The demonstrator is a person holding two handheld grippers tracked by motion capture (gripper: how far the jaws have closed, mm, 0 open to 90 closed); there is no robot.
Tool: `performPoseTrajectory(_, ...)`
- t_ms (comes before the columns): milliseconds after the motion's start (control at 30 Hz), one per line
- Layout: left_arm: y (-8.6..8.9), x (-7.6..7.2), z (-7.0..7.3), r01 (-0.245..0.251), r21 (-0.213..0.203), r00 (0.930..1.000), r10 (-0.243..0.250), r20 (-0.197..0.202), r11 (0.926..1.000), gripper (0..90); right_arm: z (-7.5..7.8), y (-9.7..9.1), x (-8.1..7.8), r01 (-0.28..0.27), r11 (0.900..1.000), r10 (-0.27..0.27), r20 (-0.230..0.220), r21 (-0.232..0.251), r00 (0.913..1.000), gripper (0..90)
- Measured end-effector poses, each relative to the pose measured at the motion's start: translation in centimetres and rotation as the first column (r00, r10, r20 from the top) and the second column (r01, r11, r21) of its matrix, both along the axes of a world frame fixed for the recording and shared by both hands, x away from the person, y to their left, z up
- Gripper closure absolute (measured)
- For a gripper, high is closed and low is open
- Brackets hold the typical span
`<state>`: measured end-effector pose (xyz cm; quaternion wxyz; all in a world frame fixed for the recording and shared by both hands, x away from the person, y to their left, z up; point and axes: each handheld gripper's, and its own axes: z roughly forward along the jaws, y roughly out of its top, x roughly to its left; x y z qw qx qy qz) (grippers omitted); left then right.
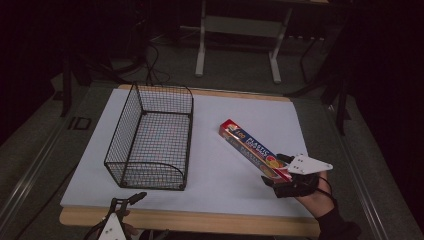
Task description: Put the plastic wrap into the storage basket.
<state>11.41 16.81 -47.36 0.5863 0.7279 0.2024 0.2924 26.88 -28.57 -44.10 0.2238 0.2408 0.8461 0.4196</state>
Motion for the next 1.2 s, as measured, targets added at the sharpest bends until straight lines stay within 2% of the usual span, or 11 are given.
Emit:
performPoseTrajectory(100, -0.1, 0.0, 0.0, 0.003, 0.008, 1.0, -0.003, -0.001, 1.0, 0.1, -0.4, -0.5, 1.0, 0.02, 0.9998, -0.02, -0.031, 0.005, 0.9993, 13.6)
performPoseTrajectory(167, -0.1, 0.0, 0.0, 0.004, 0.004, 1.0, -0.004, -0.001, 1.0, 0.1, -0.6, -0.7, 1.6, 0.029, 0.9995, -0.03, -0.046, -0.01, 0.9985, 13.1)
performPoseTrajectory(467, -0.2, -0.3, 0.0, -0.008, 0.016, 1.0, 0.008, 0.004, 0.9998, 0.1, -2.1, -1.2, 4.1, 0.062, 0.9971, -0.066, -0.089, -0.044, 0.9938, 13.4)
performPoseTrajectory(600, -0.2, -0.3, 0.0, -0.014, 0.018, 0.9999, 0.014, 0.0, 0.9997, 0.1, -3.0, -1.5, 5.4, 0.06, 0.9959, -0.069, -0.137, -0.067, 0.9882, 14.0)
performPoseTrajectory(867, -0.2, -0.5, 0.0, -0.016, 0.026, 0.9999, 0.016, -0.003, 0.9995, 0.1, -4.1, -1.4, 7.6, 0.069, 0.9917, -0.089, -0.197, -0.108, 0.9764, 13.9)
performPoseTrajectory(967, -0.3, -0.5, -0.1, -0.015, 0.033, 0.9998, 0.015, -0.01, 0.9993, 0.1, -4.3, -1.2, 8.4, 0.079, 0.9875, -0.109, -0.226, -0.137, 0.968, 13.9)
performPoseTrajectory(1067, -0.4, -0.5, -0.1, -0.011, 0.04, 0.9999, 0.012, -0.011, 0.9991, 0.1, -4.4, -1.1, 8.8, 0.096, 0.985, -0.129, -0.244, -0.143, 0.9611, 13.9)
performPoseTrajectory(1100, -0.4, -0.5, -0.1, -0.011, 0.041, 0.9999, 0.012, -0.012, 0.9991, 0.1, -4.6, -0.8, 9.3, 0.105, 0.981, -0.148, -0.278, -0.163, 0.9493, 13.9)
performPoseTrajectory(1200, -0.3, -0.5, -0.1, -0.012, 0.041, 0.9998, 0.012, -0.014, 0.9991, 0.1, -4.7, -0.5, 9.8, 0.102, 0.9766, -0.158, -0.307, -0.189, 0.9386, 13.8)
